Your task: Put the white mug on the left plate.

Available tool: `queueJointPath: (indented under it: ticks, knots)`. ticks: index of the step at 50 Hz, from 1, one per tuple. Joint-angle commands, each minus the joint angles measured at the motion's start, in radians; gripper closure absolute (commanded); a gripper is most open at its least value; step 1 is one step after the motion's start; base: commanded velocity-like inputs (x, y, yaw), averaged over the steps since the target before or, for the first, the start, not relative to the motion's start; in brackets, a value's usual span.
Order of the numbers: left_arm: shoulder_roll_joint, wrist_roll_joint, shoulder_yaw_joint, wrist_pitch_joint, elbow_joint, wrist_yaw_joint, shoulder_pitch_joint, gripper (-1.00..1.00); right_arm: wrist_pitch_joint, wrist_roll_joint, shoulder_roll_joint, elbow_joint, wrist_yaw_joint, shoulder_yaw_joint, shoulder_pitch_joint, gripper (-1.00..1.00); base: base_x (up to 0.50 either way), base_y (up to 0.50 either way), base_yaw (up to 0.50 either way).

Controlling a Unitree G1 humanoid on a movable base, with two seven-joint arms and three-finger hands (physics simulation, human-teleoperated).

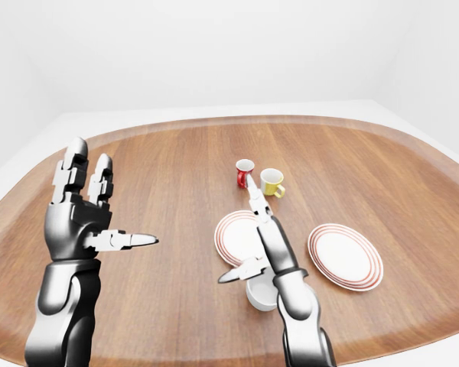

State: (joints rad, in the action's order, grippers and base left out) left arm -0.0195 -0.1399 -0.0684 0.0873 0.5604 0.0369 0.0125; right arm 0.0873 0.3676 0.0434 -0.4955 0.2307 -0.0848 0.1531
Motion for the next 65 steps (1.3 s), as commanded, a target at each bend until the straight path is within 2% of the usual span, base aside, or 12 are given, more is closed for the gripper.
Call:
queueJointPath:
  ticks: [1,26,56,65]
  knots:
    - [0.000,0.001,0.000,0.000,-0.003,0.001,0.001,-1.00,0.000,0.067,0.005,0.014,0.023,0.003,0.009,-1.00,0.00,0.00,0.00]
    - [0.000,-0.001,0.001,0.000,0.003,0.000,-0.004,-1.00,0.000,0.171,0.012,0.011,0.105,0.008,0.041,-1.00,0.00,0.00,0.00]
    - [-0.001,-0.003,-0.002,0.000,0.002,0.002,-0.003,-1.00,0.000,0.423,0.015,0.022,0.089,0.049,0.043,-1.00,0.00,0.00,0.00]
    - [-0.001,-0.003,-0.003,0.000,0.005,0.000,-0.004,-1.00,0.000,0.445,0.008,0.027,0.088,0.051,0.047,-1.00,0.00,0.00,0.00]
